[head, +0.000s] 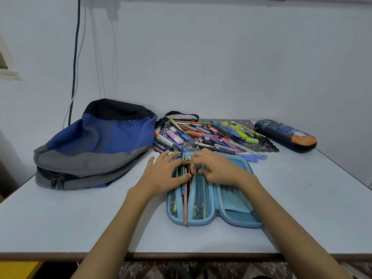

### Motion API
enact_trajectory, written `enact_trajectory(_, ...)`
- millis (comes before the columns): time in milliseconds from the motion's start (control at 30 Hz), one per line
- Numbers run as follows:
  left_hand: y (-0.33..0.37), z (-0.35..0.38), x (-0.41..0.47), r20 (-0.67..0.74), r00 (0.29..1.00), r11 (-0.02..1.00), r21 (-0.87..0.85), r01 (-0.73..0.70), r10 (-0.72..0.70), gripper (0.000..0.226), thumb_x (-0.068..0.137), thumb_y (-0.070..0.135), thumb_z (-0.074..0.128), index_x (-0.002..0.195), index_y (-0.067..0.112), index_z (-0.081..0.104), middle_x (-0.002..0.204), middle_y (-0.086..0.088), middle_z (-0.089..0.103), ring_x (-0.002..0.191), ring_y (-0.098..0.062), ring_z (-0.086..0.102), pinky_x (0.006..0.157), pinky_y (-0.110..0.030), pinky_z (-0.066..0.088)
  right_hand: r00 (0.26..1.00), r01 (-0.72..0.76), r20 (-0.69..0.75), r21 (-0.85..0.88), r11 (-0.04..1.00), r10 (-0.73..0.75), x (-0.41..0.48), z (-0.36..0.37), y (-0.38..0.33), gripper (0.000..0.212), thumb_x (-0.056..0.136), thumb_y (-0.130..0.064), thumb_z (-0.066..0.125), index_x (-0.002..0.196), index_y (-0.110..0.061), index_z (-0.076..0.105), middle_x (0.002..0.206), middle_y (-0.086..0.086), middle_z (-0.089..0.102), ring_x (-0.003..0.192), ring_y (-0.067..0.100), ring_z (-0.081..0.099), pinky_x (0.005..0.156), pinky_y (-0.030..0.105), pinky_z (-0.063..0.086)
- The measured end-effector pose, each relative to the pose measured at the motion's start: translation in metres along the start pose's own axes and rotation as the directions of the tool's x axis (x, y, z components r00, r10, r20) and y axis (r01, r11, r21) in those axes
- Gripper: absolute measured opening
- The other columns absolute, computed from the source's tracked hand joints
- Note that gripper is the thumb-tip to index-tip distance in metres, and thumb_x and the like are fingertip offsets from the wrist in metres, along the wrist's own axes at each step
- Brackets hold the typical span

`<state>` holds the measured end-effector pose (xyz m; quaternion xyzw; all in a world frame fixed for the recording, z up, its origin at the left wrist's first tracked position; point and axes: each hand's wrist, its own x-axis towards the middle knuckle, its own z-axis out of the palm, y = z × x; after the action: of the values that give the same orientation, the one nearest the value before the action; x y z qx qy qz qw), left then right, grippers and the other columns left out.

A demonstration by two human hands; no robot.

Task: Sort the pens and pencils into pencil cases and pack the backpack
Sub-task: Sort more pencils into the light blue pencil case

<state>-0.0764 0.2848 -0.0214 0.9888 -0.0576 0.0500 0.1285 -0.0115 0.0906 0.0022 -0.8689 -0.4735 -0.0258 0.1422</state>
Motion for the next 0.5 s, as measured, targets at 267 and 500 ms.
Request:
enact_trajectory(267,-0.002,0.002,0.001,-0.018,0.999,0.999,-0.020,-0.046,0.045,0.078,0.066,0.080,0.019,0.131,0.046,0.047,0.153,0.012,0.032,0.143,-0.017,0.023,0.113,-0.055,0.022,0.998,-0.048,-0.048,-0.248,0.968,0.038,0.023,0.000,0.008,0.012,0.095,-0.016,0.052,0.103,-0.025,0.054,0.108,-0.003,0.051,0.100,0.017,0.049,0.060,0.030,0.034)
enact_trajectory(500,0.001,0.014,0.004,0.000,1.000,0.953,-0.303,-0.007,0.007,0.061,0.063,0.077,0.038,0.114,0.044,0.048,0.149,0.002,0.036,0.134,-0.020,0.038,0.106,-0.047,0.036,0.986,-0.069,-0.160,-0.092,0.993,0.053,0.020,0.002,0.005,0.011,0.093,-0.012,0.057,0.099,-0.021,0.059,0.103,-0.010,0.060,0.095,0.011,0.054,0.073,0.036,0.048)
